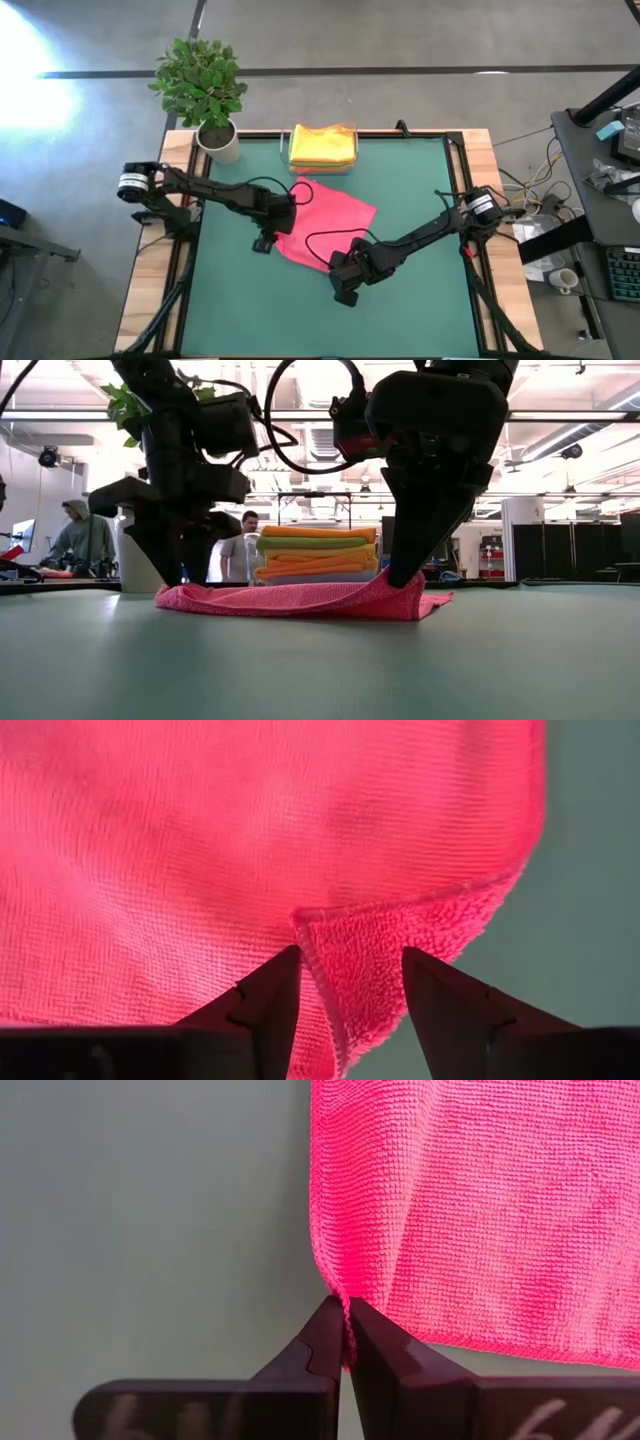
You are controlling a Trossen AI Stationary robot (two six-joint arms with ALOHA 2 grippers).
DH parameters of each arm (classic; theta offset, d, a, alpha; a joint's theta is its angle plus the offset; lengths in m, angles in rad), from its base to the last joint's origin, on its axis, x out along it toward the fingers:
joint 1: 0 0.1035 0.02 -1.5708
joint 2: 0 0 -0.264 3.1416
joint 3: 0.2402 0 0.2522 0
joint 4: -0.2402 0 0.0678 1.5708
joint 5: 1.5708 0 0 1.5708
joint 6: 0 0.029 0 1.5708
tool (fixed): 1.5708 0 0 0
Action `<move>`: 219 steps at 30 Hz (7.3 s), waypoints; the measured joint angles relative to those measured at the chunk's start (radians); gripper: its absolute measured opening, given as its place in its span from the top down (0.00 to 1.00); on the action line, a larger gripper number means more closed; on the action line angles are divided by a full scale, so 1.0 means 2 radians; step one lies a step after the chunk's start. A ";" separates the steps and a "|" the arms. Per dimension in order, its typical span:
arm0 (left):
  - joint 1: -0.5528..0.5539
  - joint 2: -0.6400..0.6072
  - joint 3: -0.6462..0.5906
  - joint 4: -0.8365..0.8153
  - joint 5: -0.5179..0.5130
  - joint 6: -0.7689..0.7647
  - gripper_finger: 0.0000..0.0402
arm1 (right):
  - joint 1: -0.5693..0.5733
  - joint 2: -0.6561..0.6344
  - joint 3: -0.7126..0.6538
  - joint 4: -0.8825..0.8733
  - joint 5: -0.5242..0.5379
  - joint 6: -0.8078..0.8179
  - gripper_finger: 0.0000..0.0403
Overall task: Fold microfiber towels
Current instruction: Fold the pink microfiber towel
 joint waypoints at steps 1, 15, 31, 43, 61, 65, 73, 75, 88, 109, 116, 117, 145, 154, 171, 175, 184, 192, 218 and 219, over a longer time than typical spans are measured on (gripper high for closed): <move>-0.001 0.000 0.000 0.001 0.001 0.001 0.61 | 0.000 0.000 0.000 0.000 0.000 0.000 0.98; -0.001 0.014 0.001 -0.003 0.010 0.000 0.90 | 0.000 0.000 0.000 -0.005 0.000 -0.002 0.98; -0.001 -0.142 0.001 -0.025 0.010 -0.002 0.99 | 0.016 -0.039 0.000 -0.018 0.007 0.044 0.98; -0.001 -0.307 0.001 -0.021 0.006 -0.041 0.99 | 0.045 -0.147 0.000 -0.120 0.118 0.077 0.98; -0.002 -0.362 0.004 -0.005 -0.026 -0.095 0.99 | 0.051 -0.176 0.028 -0.157 0.165 0.055 0.98; -0.014 -0.364 0.017 -0.004 -0.012 -0.102 0.99 | 0.051 -0.178 0.067 -0.158 0.188 0.004 0.98; -0.066 -0.359 0.058 0.005 -0.006 -0.221 1.00 | 0.051 -0.179 0.153 -0.165 0.216 -0.095 0.98; -0.082 -0.358 0.062 0.010 -0.002 -0.272 1.00 | 0.051 -0.179 0.175 -0.165 0.216 -0.107 0.98; -0.195 -0.288 0.061 0.021 -0.003 -0.604 1.00 | 0.083 -0.144 0.256 -0.167 0.170 -0.072 0.98; -0.213 -0.247 0.111 0.085 0.028 -0.666 1.00 | 0.086 -0.124 0.340 -0.228 0.124 -0.085 0.98; -0.219 -0.240 0.111 0.085 0.038 -0.686 1.00 | 0.092 -0.124 0.326 -0.259 0.088 -0.022 0.98; -0.222 -0.237 0.111 0.087 0.038 -0.694 1.00 | 0.095 -0.124 0.323 -0.259 0.086 -0.014 0.98; -0.065 -0.101 0.032 0.040 -0.120 -0.457 1.00 | -0.023 -0.123 0.060 -0.261 0.194 0.061 0.98; -0.066 -0.074 0.033 0.037 -0.131 -0.396 1.00 | -0.028 -0.123 -0.004 -0.242 0.194 0.088 0.98; -0.127 -0.104 0.010 0.023 -0.055 -0.300 1.00 | 0.077 -0.129 -0.046 -0.157 0.073 -0.004 0.98; -0.127 -0.096 0.003 0.026 -0.051 -0.300 1.00 | 0.087 -0.126 -0.067 -0.128 0.055 -0.002 0.98; -0.128 -0.088 0.001 0.041 -0.029 -0.297 1.00 | 0.089 -0.126 -0.086 -0.099 0.039 0.001 0.98; -0.127 -0.088 0.001 0.045 -0.006 -0.288 0.87 | 0.089 -0.126 -0.087 -0.099 0.036 -0.006 0.98; -0.127 -0.090 0.002 0.053 0.028 -0.284 0.65 | 0.088 -0.137 -0.079 -0.093 -0.016 0.032 0.72; -0.127 -0.090 0.002 0.060 0.027 -0.278 0.65 | 0.088 -0.142 -0.077 -0.092 -0.016 0.033 0.70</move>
